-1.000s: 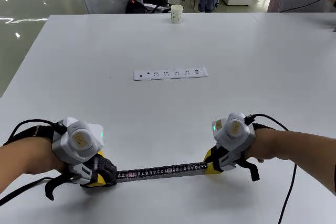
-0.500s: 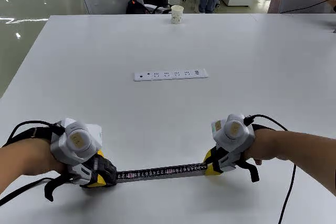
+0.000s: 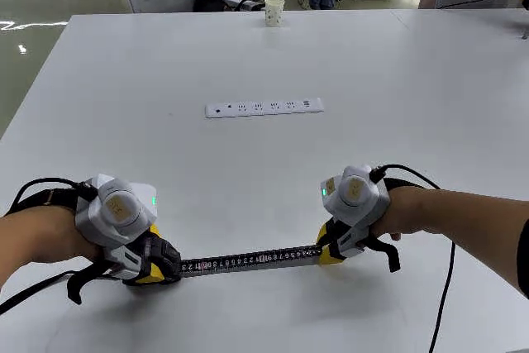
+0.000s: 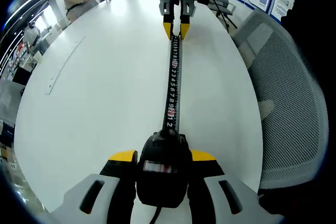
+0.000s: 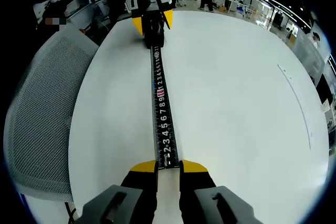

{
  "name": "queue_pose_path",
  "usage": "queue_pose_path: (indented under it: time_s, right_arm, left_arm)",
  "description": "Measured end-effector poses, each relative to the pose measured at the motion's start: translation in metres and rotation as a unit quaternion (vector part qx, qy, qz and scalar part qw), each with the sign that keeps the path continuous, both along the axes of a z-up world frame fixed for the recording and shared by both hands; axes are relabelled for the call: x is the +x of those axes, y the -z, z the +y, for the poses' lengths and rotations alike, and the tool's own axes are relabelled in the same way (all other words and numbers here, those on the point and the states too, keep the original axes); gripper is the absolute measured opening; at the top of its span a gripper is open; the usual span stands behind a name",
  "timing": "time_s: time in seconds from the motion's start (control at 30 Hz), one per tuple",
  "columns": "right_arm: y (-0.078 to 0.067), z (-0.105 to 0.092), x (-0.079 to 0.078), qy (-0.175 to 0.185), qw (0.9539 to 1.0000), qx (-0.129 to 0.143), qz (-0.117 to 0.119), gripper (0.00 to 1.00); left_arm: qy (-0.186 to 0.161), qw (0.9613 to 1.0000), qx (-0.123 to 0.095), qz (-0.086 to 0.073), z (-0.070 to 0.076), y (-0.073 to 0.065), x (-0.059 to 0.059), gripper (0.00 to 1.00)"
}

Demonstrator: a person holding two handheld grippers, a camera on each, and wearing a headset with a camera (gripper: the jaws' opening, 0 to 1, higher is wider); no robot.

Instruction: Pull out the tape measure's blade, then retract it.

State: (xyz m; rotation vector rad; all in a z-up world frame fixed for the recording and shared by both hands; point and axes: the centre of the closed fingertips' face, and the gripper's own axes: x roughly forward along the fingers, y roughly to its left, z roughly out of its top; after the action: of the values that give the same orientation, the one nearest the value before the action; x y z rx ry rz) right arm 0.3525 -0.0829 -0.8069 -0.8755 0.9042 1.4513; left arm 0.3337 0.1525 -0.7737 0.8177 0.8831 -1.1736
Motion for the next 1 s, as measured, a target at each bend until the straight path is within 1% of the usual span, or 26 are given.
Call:
queue_pose_path:
  time_s: [0.17, 0.3, 0.47, 0.57, 0.67, 0.7, 0.77, 0.9, 1.0]
  right_arm:
    - [0.0, -0.001, 0.0, -0.012, 0.9999, -0.001, -0.01, 0.12]
    - [-0.001, 0.0, 0.003, -0.013, 0.9998, -0.001, -0.018, 0.15]
    - [-0.005, 0.0, 0.005, -0.02, 0.9995, -0.004, -0.025, 0.16]
    - [-0.006, -0.002, 0.003, -0.026, 0.9994, -0.008, -0.023, 0.15]
    - [-0.007, -0.003, 0.007, -0.027, 0.9989, -0.01, -0.037, 0.2]
    - [-0.008, -0.003, 0.007, -0.026, 0.9989, -0.01, -0.037, 0.21]
    - [-0.008, -0.002, 0.007, -0.026, 0.9988, -0.008, -0.04, 0.25]
    - [-0.009, -0.003, 0.004, -0.024, 0.9989, -0.009, -0.039, 0.31]
    - [-0.008, -0.006, 0.002, -0.021, 0.999, -0.014, -0.036, 0.35]
  left_arm:
    - [-0.003, 1.0, -0.001, -0.004, 0.0, 0.0, -0.001, 0.33]
    - [-0.008, 1.0, 0.001, 0.001, 0.0, -0.001, -0.001, 0.33]
    - [-0.003, 1.0, 0.001, 0.005, 0.0, -0.005, -0.001, 0.32]
    - [-0.005, 1.0, -0.001, 0.007, -0.001, -0.009, 0.0, 0.34]
    - [-0.003, 1.0, 0.001, 0.006, -0.002, -0.011, 0.0, 0.35]
    - [-0.001, 1.0, 0.005, 0.005, 0.0, -0.011, 0.0, 0.37]
    - [0.001, 0.9999, 0.016, -0.003, 0.003, -0.012, 0.002, 0.4]
    - [-0.003, 0.9999, 0.015, 0.002, 0.004, -0.013, 0.0, 0.45]
    - [-0.003, 0.9999, 0.015, 0.008, 0.005, -0.013, -0.002, 0.51]
